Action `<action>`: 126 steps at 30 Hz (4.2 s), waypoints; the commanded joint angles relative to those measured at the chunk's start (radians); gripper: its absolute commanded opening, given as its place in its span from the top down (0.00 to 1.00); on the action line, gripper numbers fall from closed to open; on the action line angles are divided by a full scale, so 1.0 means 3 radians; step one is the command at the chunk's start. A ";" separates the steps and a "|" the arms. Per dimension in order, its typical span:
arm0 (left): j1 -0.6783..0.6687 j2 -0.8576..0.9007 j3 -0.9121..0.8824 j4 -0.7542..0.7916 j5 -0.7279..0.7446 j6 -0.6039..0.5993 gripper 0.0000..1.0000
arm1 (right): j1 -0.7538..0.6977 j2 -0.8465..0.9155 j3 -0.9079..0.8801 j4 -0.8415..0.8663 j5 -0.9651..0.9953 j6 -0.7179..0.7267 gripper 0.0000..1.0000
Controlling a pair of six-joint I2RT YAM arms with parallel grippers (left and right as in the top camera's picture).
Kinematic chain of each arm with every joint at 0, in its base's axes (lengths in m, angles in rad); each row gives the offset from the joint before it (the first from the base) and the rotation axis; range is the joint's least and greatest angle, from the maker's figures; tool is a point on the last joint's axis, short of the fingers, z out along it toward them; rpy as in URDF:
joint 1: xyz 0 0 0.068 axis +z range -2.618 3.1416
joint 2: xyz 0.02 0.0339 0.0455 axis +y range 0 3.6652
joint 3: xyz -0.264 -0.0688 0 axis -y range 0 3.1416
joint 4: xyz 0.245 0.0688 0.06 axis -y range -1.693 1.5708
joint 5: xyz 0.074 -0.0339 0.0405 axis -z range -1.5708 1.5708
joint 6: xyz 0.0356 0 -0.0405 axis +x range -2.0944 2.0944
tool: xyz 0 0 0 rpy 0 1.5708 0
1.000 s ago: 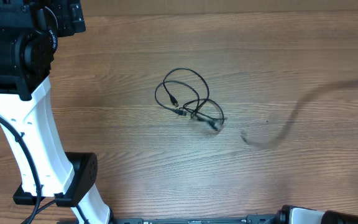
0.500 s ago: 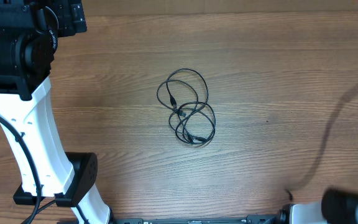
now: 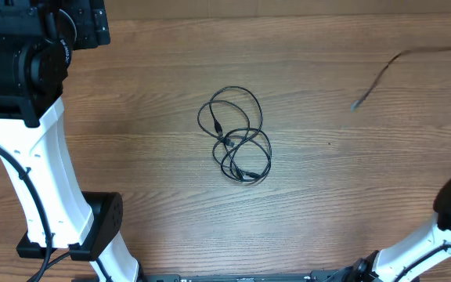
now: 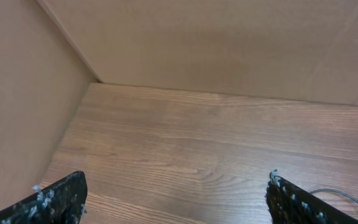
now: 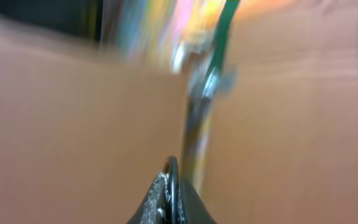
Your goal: Untangle cables
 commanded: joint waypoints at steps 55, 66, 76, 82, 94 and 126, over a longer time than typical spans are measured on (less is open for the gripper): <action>0.0000 0.0226 0.0020 -0.0014 0.0318 -0.0065 0.09 | 0.0202 0.0777 -0.0472 0.1226 0.0248 0.0296 0.96; 0.0000 0.0258 0.0020 0.0062 0.0317 0.0014 0.08 | -0.0237 0.1517 -0.0476 0.0083 0.0178 0.0291 0.96; 0.0000 0.0258 0.0020 0.0038 0.0318 0.0013 0.10 | -0.0565 0.1841 -0.0483 -0.1017 -0.0347 0.0369 0.96; 0.0000 0.0259 0.0020 0.0034 0.0319 0.0013 0.11 | -0.0539 0.1928 -0.0562 -0.1188 -0.0407 0.0357 0.96; 0.0000 0.0259 0.0020 -0.0038 0.0319 0.0013 0.10 | -0.0468 0.1300 -0.0557 -0.1417 -0.1002 0.0374 0.08; 0.0000 0.0290 0.0020 -0.0109 0.0318 0.0089 0.09 | -0.0426 0.0683 -0.2071 -0.3896 0.0252 0.3875 0.03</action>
